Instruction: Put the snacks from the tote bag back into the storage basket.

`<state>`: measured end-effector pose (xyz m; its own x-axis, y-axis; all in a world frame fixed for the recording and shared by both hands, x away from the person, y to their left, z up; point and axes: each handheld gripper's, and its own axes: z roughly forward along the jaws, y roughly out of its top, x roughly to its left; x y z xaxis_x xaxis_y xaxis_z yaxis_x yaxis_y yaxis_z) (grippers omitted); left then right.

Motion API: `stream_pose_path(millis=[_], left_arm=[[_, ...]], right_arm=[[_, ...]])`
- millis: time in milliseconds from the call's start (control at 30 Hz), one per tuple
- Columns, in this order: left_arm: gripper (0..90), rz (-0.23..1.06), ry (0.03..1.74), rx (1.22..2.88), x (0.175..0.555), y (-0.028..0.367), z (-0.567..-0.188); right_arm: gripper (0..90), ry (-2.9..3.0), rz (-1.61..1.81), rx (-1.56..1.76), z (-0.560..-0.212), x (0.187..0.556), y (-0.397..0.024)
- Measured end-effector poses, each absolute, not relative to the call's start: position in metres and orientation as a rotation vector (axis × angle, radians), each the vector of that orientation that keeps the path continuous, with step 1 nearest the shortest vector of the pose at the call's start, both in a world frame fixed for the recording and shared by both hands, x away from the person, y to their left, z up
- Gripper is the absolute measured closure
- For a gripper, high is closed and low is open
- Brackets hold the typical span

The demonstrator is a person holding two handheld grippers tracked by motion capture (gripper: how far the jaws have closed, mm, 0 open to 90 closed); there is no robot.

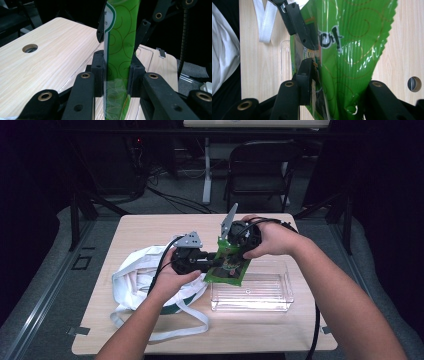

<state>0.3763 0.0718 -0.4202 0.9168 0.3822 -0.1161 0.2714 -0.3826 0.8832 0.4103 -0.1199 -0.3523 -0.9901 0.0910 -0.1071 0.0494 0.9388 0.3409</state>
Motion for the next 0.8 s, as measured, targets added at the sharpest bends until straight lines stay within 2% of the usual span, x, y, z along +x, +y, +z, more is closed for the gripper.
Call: stream_pose_path(millis=[300,800], left_arm=[[69.8,0.120,0.478,2.002,0.3780,0.0734,-0.4223],[59.3,0.110,0.539,1.996,0.3813,0.0773,-0.4285]], right_arm=[[70.6,2.978,0.512,0.103,-0.3503,0.4102,-0.1190],[74.0,2.988,0.483,0.111,-0.3518,0.4100,-0.1158]])
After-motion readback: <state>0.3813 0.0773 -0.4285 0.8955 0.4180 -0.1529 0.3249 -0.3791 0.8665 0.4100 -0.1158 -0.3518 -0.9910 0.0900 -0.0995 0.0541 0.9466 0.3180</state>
